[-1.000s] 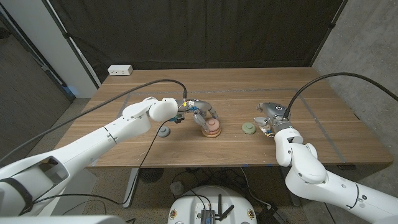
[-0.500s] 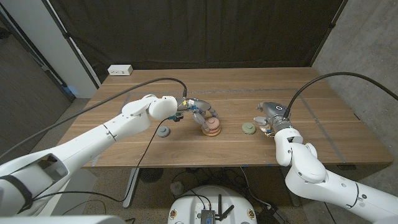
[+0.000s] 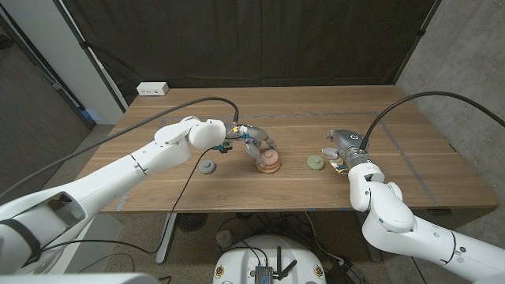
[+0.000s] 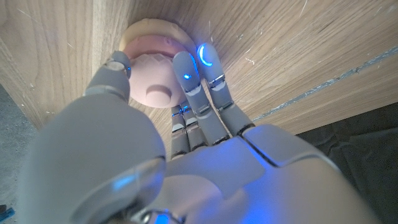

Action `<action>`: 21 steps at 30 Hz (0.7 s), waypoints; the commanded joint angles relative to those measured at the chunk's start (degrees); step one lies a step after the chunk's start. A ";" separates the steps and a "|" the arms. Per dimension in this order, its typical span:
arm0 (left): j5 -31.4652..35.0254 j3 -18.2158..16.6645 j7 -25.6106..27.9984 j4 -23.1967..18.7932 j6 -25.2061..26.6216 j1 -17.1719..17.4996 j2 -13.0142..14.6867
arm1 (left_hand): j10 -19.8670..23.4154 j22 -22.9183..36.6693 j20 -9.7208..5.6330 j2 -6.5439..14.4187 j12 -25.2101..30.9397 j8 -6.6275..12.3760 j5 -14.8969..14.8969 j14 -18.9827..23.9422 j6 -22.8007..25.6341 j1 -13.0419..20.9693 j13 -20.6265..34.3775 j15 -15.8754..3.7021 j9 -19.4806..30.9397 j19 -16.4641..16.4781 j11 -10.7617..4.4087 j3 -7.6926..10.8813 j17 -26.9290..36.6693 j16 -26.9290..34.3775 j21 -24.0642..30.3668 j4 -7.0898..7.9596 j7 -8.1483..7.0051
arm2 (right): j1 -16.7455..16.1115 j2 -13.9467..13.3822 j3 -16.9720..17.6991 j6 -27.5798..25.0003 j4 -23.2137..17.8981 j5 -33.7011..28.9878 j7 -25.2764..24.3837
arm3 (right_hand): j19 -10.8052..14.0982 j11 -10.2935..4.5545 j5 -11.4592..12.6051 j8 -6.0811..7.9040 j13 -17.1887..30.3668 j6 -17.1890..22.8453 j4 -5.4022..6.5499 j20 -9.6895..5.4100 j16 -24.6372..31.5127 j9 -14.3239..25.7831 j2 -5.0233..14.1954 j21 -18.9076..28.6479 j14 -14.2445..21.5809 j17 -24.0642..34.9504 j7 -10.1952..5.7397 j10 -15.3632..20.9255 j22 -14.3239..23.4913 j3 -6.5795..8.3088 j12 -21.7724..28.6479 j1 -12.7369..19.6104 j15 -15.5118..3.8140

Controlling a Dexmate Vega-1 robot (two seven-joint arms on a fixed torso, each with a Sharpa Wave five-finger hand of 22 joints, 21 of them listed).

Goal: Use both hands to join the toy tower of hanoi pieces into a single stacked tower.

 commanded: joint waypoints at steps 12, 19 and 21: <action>1.73 -1.67 -0.48 -3.45 3.03 1.09 1.34 | -3.08 -0.03 -8.15 -0.33 0.40 0.19 -0.52 -1.53 -3.14 -1.48 -0.36 -3.72 -0.41 -0.89 0.92 -0.98 0.19 0.10 -0.41 0.07 0.87 | 0.65 -0.54 -0.86 -0.52 -0.49 0.22 -0.38 | 0.09 0.01 0.28 -0.13 0.21 0.65 -0.15 -5.31 0.22 0.13 -0.35 -0.13 -0.35 0.02 -0.13 0.58 0.03 0.48 0.00 0.30 -2.69; 1.21 -3.84 1.49 -5.51 4.55 3.04 2.86 | -2.85 -0.04 -8.19 -0.20 0.85 0.57 -0.62 -2.10 -2.99 -1.78 -0.47 -3.72 -0.53 -0.99 0.84 -1.08 -0.09 -0.09 -0.50 0.06 0.76 | 0.57 -0.56 -0.70 -0.28 -0.56 0.50 -0.80 | 0.13 0.08 0.30 -0.18 0.23 0.63 -0.16 -5.31 0.25 0.12 -0.36 -0.10 -0.36 0.04 -0.22 0.61 0.06 0.51 0.00 0.30 -2.69; 0.91 -4.36 1.64 -5.99 5.03 3.49 3.31 | -2.30 -0.02 -8.22 -0.07 1.16 0.72 -0.64 -2.00 -2.83 -1.76 -0.49 -3.73 -0.58 -0.85 0.71 -1.05 0.06 0.11 -0.44 0.00 0.76 | 0.60 -0.50 -0.62 0.02 -0.43 0.65 -0.97 | 0.07 0.07 0.31 -0.19 0.25 0.66 -0.17 -5.31 0.23 0.12 -0.35 -0.15 -0.39 0.01 -0.22 0.71 0.00 0.52 0.04 0.29 -2.69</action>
